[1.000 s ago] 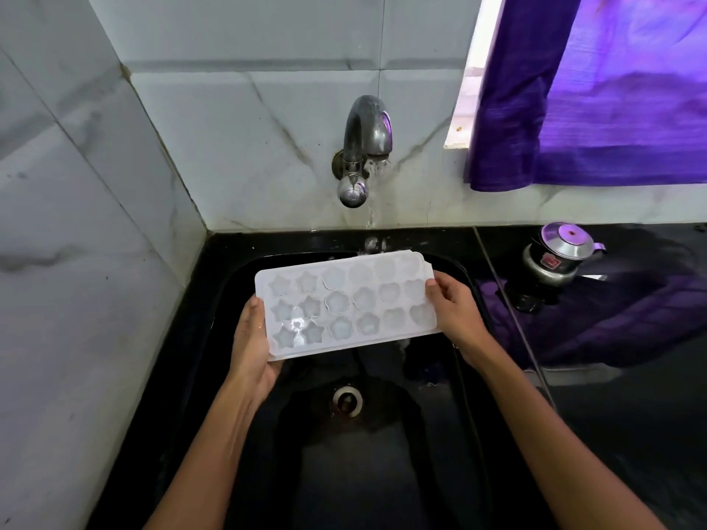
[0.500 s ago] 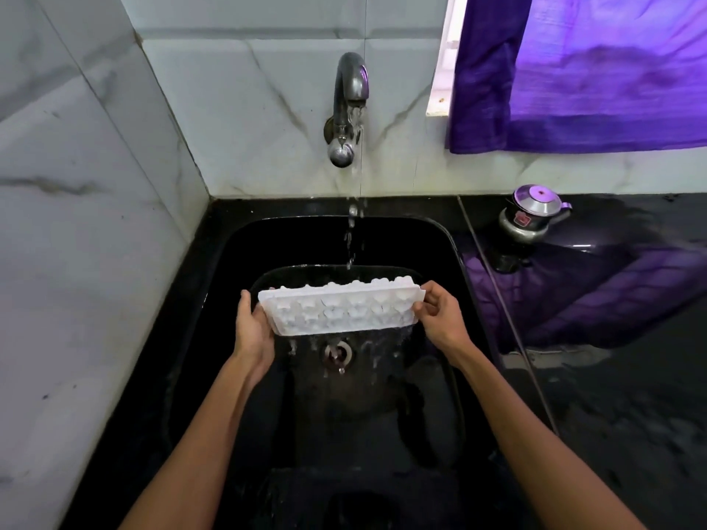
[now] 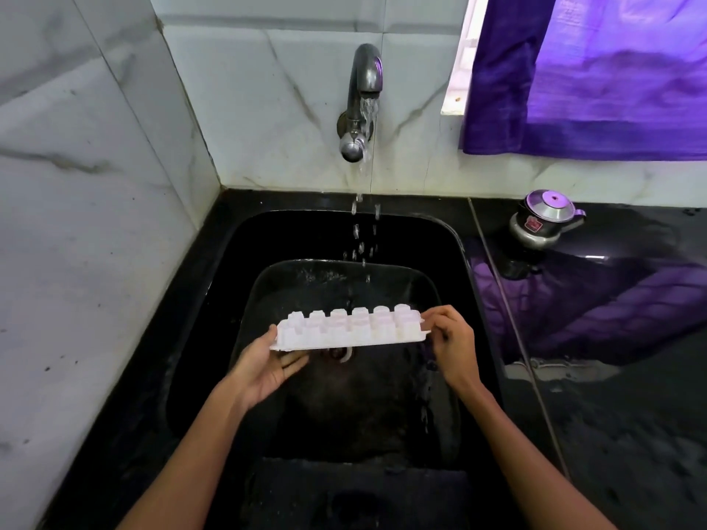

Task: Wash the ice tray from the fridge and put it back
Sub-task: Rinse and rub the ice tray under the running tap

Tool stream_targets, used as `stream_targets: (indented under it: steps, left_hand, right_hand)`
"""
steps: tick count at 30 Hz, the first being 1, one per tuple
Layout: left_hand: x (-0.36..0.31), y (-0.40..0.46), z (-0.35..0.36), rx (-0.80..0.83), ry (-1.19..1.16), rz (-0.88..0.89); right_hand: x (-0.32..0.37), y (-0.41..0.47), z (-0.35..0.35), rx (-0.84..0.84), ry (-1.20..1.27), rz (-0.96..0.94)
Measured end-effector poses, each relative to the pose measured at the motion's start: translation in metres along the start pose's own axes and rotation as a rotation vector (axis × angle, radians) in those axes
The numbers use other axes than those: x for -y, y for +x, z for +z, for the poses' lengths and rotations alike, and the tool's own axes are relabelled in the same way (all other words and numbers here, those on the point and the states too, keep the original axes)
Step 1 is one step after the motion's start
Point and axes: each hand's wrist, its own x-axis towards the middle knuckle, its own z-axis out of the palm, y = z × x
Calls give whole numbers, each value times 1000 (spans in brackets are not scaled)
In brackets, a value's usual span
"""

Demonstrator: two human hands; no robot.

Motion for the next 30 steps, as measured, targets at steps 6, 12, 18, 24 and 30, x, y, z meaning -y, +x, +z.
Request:
stream_targets:
  steps: [6,12,18,24,30]
  left_hand:
    - [-33,12,22,-68,38,142]
    - [-52,29,51,-127,-62,252]
    - [-64,41,76,-172,-16,327]
    - [-83,46,62,-257,-44,422]
    - [-85,46,59,-242,12,421]
  right_hand:
    - [12,29,-6,36,-3,77]
    - [55,87,13,-55,-101,178]
    - [92,114,58,115,-604,-66]
    - [80,96,58,489,-623,-437]
    - [73,118,40,408,-711,-155]
